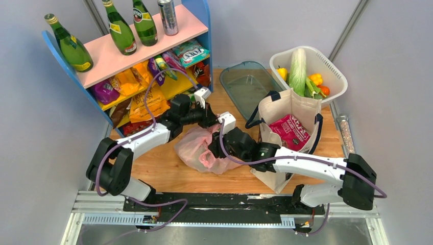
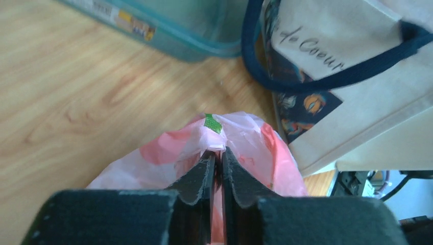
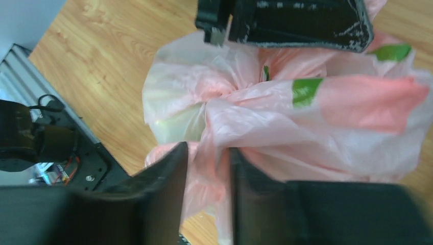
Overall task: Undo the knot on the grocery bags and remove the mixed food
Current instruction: Untie the takeout bag at the center of the board.
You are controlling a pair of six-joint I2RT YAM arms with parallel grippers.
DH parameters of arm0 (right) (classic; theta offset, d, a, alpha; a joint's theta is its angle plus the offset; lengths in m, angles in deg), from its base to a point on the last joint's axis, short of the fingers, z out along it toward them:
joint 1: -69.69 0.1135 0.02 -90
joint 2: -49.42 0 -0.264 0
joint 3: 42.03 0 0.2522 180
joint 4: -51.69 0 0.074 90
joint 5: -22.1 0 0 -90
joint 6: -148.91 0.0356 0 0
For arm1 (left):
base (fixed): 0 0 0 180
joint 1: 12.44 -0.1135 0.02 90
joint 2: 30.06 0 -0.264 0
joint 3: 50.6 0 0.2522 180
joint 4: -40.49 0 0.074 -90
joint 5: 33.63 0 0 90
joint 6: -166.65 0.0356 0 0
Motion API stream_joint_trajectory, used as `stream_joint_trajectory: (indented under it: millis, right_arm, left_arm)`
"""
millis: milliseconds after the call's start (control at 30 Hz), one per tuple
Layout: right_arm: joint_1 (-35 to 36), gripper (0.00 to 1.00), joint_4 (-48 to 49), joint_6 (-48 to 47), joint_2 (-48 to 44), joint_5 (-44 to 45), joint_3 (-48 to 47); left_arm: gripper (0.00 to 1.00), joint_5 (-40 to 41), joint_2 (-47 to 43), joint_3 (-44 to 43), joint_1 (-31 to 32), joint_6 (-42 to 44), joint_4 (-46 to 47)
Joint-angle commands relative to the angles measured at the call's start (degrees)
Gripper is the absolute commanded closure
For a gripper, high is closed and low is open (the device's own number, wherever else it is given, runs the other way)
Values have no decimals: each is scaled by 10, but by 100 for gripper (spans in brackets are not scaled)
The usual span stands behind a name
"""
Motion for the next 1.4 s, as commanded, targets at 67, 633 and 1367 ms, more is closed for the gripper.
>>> stream_joint_trajectory:
  millis: [67, 633, 1367]
  right_arm:
    - [2, 44, -53, -4, -59, 107, -38]
    - [-13, 12, -82, 14, -81, 96, -51]
    - [1, 18, -82, 105, -24, 97, -43]
  left_arm:
    - [21, 28, -51, -95, -1, 67, -99]
    - [5, 103, -241, -89, -2, 260, -492]
    - [35, 69, -86, -124, -2, 230, -479]
